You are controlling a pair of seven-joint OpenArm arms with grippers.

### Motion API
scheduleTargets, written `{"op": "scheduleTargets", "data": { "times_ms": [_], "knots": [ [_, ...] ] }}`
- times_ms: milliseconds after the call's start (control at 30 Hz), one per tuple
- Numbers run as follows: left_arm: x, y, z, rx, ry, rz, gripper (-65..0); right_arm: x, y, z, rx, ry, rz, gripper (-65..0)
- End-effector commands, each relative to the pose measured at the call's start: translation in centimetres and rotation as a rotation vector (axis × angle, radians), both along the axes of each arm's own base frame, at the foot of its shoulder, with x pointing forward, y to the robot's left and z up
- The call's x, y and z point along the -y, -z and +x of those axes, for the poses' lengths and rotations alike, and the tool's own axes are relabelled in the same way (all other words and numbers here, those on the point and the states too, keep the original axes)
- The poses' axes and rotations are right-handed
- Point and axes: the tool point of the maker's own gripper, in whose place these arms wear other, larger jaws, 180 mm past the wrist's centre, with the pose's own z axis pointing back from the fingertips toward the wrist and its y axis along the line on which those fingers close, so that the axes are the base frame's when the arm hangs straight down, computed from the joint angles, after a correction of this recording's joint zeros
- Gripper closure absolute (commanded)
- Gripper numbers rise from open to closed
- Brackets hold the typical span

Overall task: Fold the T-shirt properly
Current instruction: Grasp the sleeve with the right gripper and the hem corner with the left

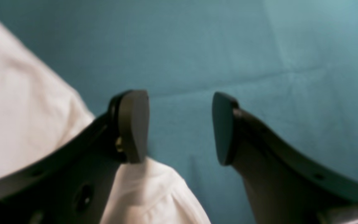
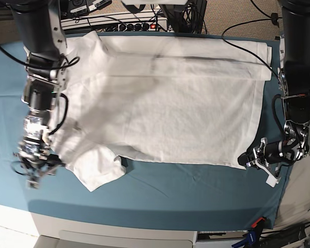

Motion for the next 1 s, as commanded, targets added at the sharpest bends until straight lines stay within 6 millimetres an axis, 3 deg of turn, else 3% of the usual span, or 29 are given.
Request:
{"op": "scheduleTargets", "data": {
  "times_ms": [0, 167, 367, 667, 967],
  "knots": [
    [-0.6, -2.9, 1.9, 0.084, -0.02, -0.019, 0.0, 0.9, -2.9, 1.2, 0.089, 0.011, 0.044, -32.5],
    [-0.4, -3.1, 1.9, 0.1, -0.005, -0.021, 0.0, 1.0, -2.1, 0.1, 0.139, 0.011, 0.306, -32.5],
    [-0.4, -3.1, 1.9, 0.1, -0.005, -0.021, 0.0, -0.7, 2.1, -1.0, 0.058, -0.002, 0.429, -32.5],
    [-0.4, -3.2, 2.0, 0.103, -0.007, -0.022, 0.0, -2.2, 2.4, -0.8, 0.034, -0.083, 0.42, -32.5],
    [-0.2, -3.6, 2.1, 0.123, -0.001, -0.04, 0.0, -4.8, 3.6, -0.5, -0.083, -0.213, 0.291, -32.4]
  ]
}}
